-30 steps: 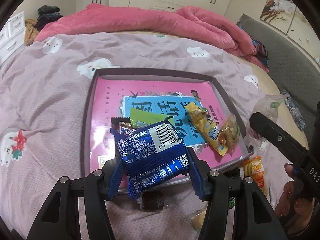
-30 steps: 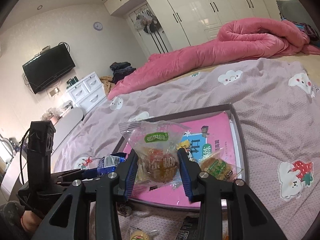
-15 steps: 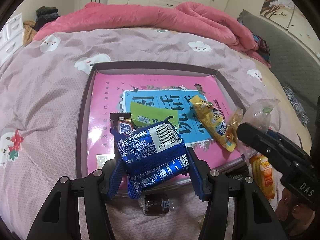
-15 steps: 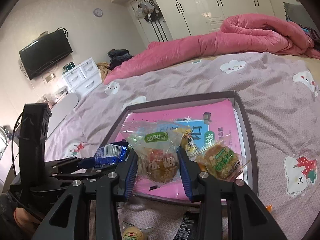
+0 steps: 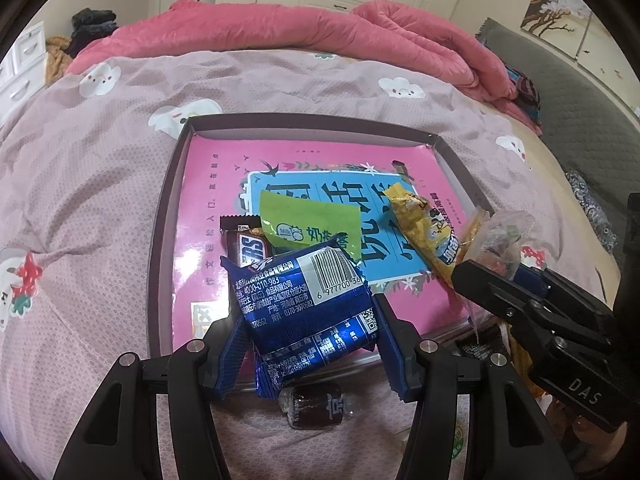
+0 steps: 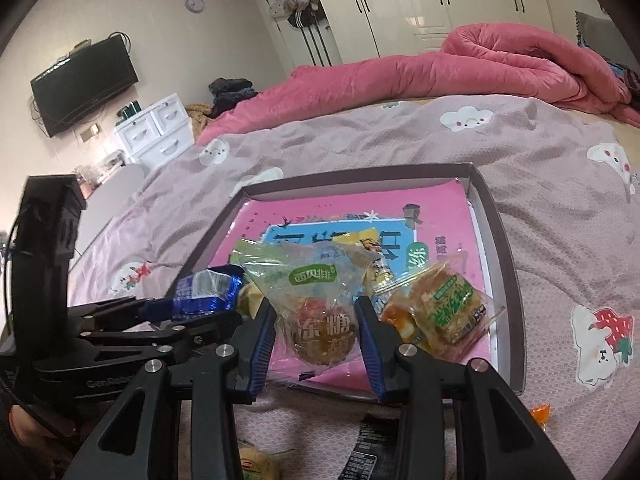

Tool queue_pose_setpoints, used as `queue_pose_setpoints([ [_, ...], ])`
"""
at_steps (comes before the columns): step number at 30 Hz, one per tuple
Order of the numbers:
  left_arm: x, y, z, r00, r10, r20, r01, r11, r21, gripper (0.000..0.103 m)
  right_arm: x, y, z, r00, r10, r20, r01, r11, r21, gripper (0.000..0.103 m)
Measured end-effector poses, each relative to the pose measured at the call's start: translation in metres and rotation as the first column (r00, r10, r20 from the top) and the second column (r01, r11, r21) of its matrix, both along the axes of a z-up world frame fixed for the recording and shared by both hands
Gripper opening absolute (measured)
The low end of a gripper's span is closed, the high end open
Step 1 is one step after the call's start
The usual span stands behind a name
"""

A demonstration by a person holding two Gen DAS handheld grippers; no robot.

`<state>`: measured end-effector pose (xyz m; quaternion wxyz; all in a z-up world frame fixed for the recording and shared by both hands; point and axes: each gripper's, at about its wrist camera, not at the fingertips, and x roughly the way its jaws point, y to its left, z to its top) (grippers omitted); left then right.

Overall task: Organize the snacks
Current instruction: 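Lift both held snacks and carry them over the tray, then lower both snacks into the tray and open both grippers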

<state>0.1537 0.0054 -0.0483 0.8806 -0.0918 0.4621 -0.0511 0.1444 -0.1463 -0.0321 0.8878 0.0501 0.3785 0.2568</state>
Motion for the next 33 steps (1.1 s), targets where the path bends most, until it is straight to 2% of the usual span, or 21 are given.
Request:
queue_pose_setpoints([
  [10,0.001,-0.001,0.0,1.0,-0.002,0.003,0.002,1.0,0.006,0.06,0.001,0.001,-0.007,0.999,-0.043,-0.003,0.042,0.994,-0.1,0.04],
  [27,0.001,0.0,-0.002,1.0,0.007,0.003,-0.007,1.0,0.014,0.06,-0.005,0.002,-0.006,0.998,-0.057,0.021,0.059,0.991,-0.117,0.041],
  [33,0.001,0.001,-0.002,1.0,0.006,0.002,-0.006,1.0,0.014,0.06,-0.01,0.009,-0.004,0.999,-0.032,0.04,0.037,0.993,-0.116,0.041],
])
